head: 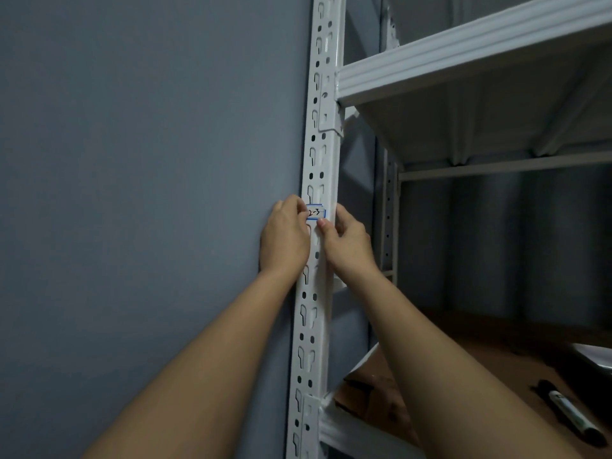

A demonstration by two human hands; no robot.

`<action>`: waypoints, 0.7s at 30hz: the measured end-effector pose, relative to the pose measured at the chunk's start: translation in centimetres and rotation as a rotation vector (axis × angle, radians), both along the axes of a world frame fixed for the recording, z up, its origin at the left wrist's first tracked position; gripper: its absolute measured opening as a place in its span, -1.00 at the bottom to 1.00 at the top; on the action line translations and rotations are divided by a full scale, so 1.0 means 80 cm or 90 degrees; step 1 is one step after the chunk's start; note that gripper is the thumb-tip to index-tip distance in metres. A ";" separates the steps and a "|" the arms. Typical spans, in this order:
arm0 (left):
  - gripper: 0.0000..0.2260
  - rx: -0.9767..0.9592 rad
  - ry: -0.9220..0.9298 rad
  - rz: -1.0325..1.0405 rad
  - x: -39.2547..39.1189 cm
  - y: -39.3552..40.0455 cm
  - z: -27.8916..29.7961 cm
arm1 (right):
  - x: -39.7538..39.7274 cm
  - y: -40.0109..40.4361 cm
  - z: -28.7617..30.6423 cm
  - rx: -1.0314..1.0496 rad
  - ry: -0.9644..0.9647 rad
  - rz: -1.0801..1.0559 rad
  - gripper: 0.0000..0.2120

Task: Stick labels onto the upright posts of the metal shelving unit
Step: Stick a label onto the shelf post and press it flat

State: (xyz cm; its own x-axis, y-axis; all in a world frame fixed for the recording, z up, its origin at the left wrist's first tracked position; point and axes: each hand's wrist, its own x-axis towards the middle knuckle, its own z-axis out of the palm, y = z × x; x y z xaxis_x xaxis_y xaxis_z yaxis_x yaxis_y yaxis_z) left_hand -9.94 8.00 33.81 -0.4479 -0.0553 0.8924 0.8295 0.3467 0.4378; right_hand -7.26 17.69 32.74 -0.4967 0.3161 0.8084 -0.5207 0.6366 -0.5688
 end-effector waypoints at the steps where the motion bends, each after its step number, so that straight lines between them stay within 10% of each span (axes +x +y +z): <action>1: -0.91 0.001 -0.003 0.003 0.000 0.001 -0.001 | 0.000 0.000 0.001 -0.001 -0.001 -0.007 -0.79; 21: -0.92 -0.014 0.008 -0.018 -0.005 -0.002 0.009 | -0.004 0.002 -0.002 0.004 0.003 -0.024 -0.75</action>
State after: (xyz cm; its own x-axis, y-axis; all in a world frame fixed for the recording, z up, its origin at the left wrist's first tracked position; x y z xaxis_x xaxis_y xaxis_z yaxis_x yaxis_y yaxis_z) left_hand -10.37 7.80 34.50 -0.4379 -0.0236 0.8987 0.8444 0.3325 0.4201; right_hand -7.60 17.82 32.61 -0.4805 0.3302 0.8125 -0.4984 0.6594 -0.5628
